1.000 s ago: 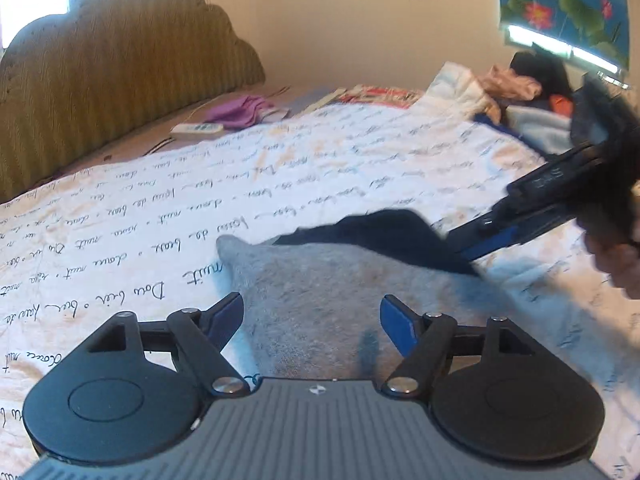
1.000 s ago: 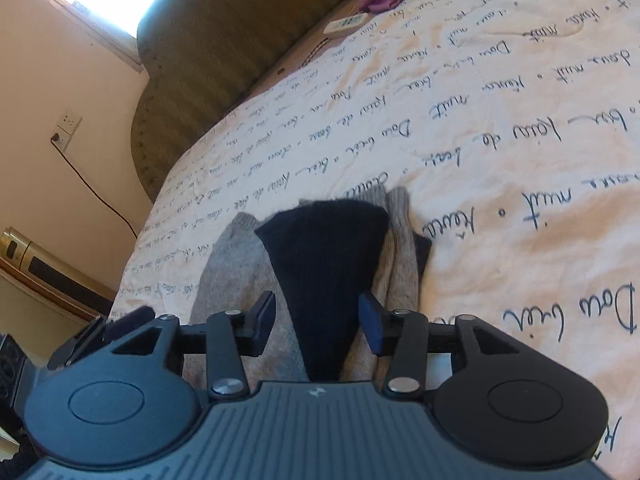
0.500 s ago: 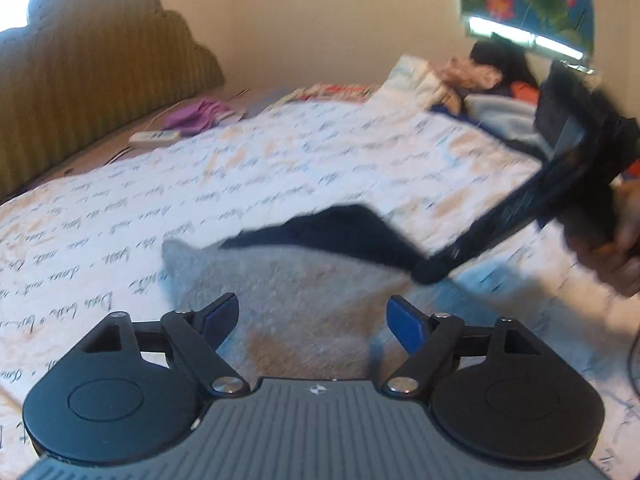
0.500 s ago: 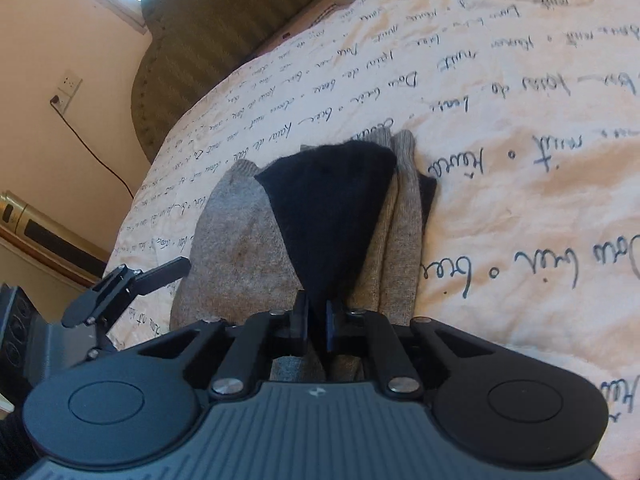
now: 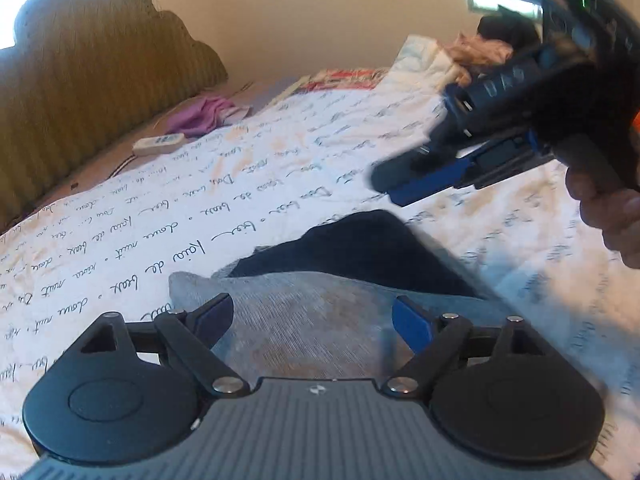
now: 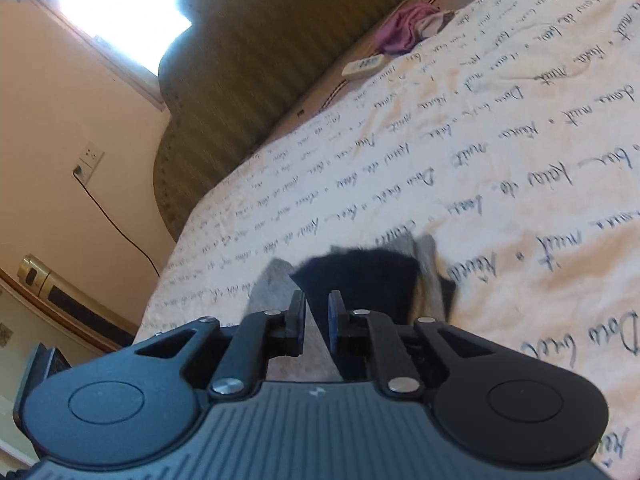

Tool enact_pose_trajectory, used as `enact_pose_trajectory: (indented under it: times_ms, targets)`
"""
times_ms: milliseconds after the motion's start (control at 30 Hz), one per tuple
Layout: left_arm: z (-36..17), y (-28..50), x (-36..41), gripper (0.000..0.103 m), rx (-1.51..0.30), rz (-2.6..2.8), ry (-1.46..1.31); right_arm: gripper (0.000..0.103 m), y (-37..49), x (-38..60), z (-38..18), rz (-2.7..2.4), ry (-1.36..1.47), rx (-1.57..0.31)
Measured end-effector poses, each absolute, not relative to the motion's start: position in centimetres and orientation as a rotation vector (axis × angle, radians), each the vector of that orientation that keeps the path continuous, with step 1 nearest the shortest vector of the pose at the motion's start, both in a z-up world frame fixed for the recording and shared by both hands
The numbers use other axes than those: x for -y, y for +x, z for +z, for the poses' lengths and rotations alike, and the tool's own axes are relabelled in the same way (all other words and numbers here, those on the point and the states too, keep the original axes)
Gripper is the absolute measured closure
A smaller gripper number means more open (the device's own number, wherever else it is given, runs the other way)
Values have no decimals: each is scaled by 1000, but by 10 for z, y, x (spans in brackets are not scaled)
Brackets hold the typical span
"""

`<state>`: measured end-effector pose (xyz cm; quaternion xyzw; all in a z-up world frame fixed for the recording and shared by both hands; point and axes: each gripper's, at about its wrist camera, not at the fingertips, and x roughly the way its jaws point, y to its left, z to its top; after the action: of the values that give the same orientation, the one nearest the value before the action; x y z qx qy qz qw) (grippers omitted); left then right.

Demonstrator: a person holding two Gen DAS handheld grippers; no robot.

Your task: Fold small clothes

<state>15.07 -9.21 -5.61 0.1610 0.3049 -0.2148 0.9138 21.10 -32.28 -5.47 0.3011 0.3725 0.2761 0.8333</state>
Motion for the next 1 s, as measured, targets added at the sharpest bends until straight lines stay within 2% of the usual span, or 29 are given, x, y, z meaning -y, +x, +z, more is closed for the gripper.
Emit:
enact_pose_trajectory:
  times_ms: [33,67,100,167,267,333,400,500,600,667,800,833,900,1000]
  targets:
    - [-64,163,96,15,-661,-429,345,51,223,313,-60,585,640,-803]
    - [-73,172,99,14,-688,-419,357,35,234,303,-68,569,642,-827]
    - [-82,178,100,11,-703,-418,360,33,243,295,-76,550,625,-857]
    - [-91,182,95,10,-713,-424,313,38,257,284,-102,476,540,-944]
    - [-97,185,87,10,-726,-434,252,47,253,291,-116,502,552,-882]
    - [-99,184,90,8,-707,-414,263,47,251,287,-115,496,520,-875]
    - [-96,181,90,7,-685,-395,270,47,251,281,-111,486,477,-874]
    - [-77,159,75,16,-650,-366,219,45,235,292,-94,446,527,-874]
    - [-57,121,48,13,-619,-415,124,41,188,310,-76,545,632,-820]
    - [-55,98,40,12,-637,-462,111,31,159,313,-81,629,692,-857]
    - [-85,70,56,8,-687,-496,298,32,120,308,-120,638,676,-990]
    - [-97,66,61,6,-685,-481,357,32,113,311,-127,656,701,-956]
    - [-103,69,53,5,-690,-475,307,33,109,318,-127,638,746,-956]
    - [-92,75,45,10,-741,-448,254,31,103,320,-105,592,715,-941]
